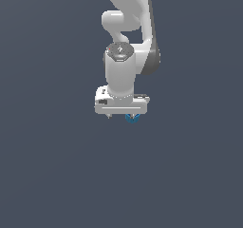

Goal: Pick up the object and move it to a goal position.

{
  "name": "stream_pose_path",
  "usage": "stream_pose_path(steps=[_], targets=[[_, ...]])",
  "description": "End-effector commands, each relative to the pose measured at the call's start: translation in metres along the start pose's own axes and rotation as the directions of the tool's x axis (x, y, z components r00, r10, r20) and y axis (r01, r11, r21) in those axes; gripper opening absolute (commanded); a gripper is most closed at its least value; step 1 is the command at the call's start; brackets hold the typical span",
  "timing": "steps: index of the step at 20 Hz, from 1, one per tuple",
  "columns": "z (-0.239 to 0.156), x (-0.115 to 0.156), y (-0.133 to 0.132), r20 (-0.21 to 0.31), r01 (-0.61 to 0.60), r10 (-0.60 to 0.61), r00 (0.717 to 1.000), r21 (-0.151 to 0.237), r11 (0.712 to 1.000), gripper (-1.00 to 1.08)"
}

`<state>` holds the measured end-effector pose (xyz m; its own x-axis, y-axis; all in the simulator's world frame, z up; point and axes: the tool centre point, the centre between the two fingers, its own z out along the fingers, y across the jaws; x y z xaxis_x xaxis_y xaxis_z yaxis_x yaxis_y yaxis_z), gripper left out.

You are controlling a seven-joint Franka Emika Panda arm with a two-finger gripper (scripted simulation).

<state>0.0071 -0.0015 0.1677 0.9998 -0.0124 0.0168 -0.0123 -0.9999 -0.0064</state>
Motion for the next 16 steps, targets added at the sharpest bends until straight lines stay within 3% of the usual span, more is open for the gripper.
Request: stream_pose_path(steps=[1, 8, 16], targets=[[0.000, 0.000, 0.000, 0.000, 0.000, 0.000, 1.000, 0.000, 1.000, 0.28], [-0.011, 0.000, 0.003, -0.010, 0.008, -0.008, 1.000, -0.029, 1.000, 0.28], [-0.052, -0.003, 0.016, -0.046, 0.027, -0.033, 0.998, -0.130, 0.991, 0.28]])
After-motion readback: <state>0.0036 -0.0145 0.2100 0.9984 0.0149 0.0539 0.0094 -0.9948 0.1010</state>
